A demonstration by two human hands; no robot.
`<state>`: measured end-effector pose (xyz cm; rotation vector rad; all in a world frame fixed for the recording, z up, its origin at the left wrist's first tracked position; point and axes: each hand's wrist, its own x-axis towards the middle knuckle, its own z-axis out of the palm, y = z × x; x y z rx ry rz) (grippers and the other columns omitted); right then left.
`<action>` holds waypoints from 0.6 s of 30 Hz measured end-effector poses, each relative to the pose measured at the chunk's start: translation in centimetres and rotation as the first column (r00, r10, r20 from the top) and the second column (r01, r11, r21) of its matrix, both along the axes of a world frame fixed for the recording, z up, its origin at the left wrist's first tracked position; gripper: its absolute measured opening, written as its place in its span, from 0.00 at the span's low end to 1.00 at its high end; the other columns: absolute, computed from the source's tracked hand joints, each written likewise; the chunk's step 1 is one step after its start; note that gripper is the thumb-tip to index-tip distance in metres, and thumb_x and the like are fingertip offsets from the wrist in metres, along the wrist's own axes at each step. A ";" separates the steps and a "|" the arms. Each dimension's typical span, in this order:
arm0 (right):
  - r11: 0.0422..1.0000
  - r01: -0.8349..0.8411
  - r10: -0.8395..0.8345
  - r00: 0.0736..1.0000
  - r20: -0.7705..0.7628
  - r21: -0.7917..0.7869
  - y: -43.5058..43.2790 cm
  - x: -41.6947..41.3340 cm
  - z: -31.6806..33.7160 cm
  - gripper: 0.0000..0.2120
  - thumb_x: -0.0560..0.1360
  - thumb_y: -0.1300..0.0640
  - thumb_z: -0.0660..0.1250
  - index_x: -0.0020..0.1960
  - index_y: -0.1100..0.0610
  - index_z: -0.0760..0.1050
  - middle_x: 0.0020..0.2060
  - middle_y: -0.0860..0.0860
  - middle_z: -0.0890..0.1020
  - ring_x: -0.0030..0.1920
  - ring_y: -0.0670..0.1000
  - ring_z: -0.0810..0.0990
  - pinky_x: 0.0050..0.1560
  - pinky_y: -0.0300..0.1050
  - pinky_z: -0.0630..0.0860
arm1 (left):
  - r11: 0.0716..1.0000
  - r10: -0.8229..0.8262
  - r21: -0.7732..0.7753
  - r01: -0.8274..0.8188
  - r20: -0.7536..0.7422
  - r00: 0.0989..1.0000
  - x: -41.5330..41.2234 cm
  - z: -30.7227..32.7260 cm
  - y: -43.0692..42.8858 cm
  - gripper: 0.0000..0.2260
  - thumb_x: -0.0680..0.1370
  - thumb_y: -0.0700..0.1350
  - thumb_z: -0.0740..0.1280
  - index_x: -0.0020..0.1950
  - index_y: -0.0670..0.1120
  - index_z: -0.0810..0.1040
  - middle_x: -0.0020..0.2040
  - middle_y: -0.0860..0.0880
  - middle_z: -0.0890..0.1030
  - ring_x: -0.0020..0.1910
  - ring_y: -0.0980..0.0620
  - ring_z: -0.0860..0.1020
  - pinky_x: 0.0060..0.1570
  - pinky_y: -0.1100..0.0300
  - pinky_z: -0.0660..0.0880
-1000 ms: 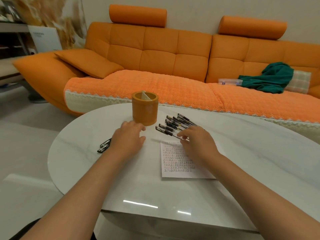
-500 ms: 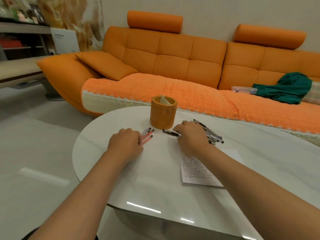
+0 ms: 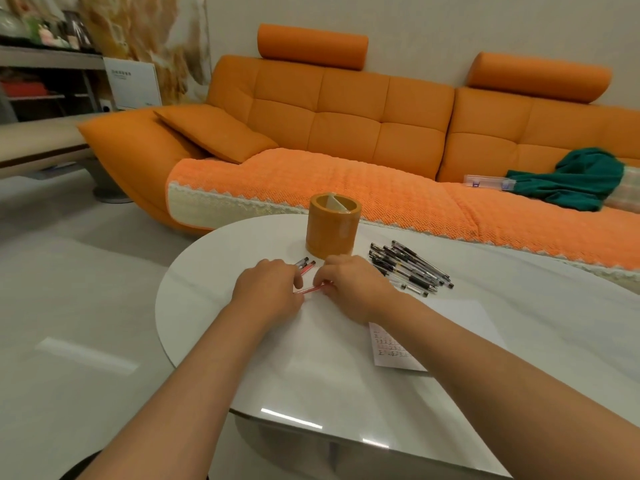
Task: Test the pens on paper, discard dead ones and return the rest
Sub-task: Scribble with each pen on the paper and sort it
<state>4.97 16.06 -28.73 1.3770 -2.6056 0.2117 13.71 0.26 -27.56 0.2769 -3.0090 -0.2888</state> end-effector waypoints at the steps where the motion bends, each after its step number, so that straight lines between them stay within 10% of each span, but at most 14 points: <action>1: 1.000 0.030 -0.030 1.000 0.006 -0.004 0.6 -0.1 0.1 0.08 0.80 0.55 0.64 0.56 0.50 0.81 0.52 0.48 0.80 0.51 0.51 0.77 0.50 0.48 0.75 | 1.000 -0.011 0.016 0.011 0.000 1.000 0.0 0.0 0.1 0.12 0.79 0.55 0.67 0.60 0.56 0.81 0.56 0.53 0.81 0.54 0.51 0.77 0.52 0.55 0.78; 18: 0.970 0.208 -0.197 0.976 0.091 -0.129 13.6 2.3 -0.4 0.12 0.81 0.48 0.60 0.63 0.45 0.74 0.53 0.41 0.78 0.51 0.43 0.75 0.54 0.42 0.71 | 0.892 -0.338 0.292 0.345 -0.076 0.938 -2.2 0.2 9.2 0.11 0.81 0.57 0.65 0.57 0.56 0.83 0.46 0.58 0.82 0.44 0.58 0.78 0.45 0.58 0.79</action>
